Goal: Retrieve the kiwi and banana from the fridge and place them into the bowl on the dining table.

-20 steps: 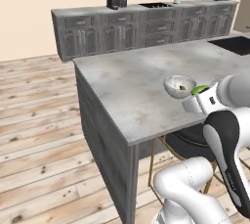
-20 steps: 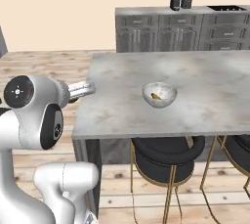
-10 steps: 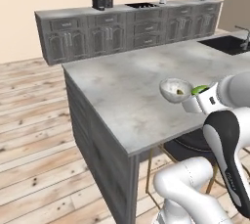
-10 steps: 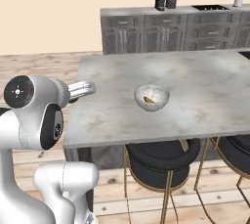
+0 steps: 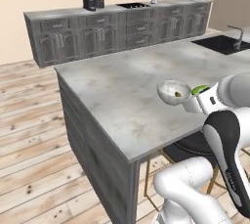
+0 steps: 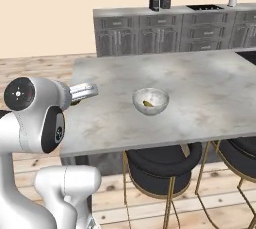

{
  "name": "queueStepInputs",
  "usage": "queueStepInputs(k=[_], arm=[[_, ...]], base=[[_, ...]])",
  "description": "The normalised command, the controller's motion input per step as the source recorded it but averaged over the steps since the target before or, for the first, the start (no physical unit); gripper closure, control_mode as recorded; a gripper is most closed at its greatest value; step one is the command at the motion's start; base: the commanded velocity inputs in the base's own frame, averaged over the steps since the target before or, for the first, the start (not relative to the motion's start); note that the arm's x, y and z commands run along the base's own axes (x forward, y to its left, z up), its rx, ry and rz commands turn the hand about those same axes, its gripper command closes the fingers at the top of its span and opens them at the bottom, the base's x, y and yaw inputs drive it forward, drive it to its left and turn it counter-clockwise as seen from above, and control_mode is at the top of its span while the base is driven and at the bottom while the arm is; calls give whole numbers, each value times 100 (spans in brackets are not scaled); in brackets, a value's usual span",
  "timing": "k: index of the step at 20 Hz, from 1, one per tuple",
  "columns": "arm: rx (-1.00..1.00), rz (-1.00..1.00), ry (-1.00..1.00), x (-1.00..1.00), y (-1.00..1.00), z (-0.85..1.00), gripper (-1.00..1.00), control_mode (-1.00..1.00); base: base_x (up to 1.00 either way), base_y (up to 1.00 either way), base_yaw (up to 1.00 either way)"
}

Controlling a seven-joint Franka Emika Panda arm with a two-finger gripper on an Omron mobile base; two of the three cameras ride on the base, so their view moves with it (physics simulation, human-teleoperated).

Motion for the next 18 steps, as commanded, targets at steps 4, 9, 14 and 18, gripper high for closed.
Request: queueStepInputs(k=[4, 9, 14, 18], arm=[[0, 0, 0, 0, 0, 0, 100, 100], [0, 0, 0, 0, 0, 0, 100, 100], [0, 0, 0, 0, 0, 0, 100, 100], [0, 0, 0, 0, 0, 0, 100, 100]], base=[[32, 33, -9], [23, 25, -4], [13, 8, 0], [21, 12, 0]])
